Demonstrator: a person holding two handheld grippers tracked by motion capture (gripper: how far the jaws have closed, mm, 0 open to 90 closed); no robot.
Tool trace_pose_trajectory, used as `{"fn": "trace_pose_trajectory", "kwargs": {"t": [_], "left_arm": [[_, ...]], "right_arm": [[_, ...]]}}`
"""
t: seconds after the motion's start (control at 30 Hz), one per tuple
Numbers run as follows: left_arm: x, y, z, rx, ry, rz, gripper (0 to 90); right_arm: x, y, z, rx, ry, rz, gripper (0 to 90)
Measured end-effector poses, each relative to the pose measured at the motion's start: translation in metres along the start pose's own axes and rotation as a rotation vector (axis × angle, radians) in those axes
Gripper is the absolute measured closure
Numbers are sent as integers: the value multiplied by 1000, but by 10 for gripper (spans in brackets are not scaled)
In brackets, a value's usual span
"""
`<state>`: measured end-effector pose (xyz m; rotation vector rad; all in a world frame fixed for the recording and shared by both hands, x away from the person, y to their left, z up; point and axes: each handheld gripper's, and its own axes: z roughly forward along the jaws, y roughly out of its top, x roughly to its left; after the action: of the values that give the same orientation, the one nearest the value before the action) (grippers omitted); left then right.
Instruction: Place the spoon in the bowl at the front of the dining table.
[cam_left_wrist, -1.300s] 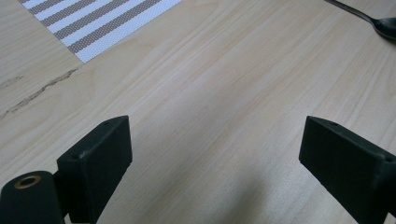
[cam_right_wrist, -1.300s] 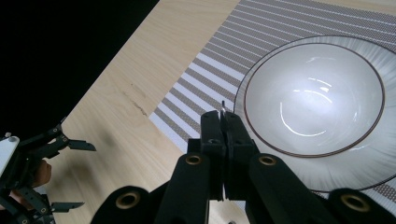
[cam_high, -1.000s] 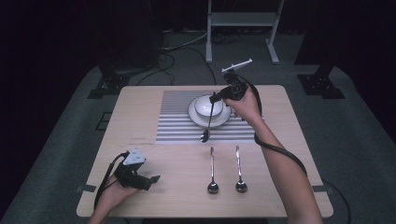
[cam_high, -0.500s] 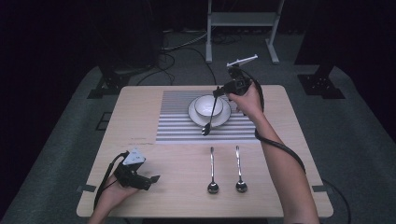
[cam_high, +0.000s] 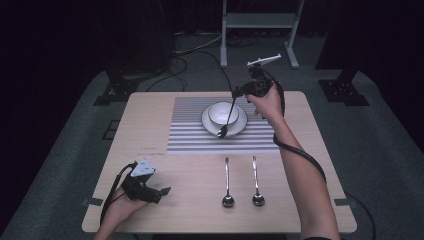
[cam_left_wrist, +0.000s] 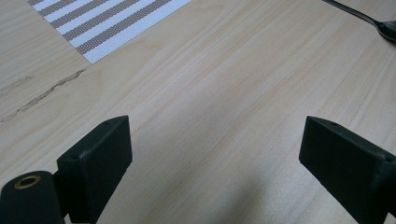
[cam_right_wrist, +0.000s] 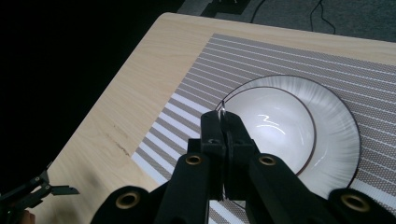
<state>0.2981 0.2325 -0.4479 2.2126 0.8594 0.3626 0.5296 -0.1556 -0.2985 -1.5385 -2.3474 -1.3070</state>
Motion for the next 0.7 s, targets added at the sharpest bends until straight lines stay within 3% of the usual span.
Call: {"fn": "trace_pose_trajectory", "kwargs": {"t": [0.7], "left_arm": [[0,0,-1,-1,2,5,83]], "right_arm": [[-14,25,-5,-56,-47,42,882]]}}
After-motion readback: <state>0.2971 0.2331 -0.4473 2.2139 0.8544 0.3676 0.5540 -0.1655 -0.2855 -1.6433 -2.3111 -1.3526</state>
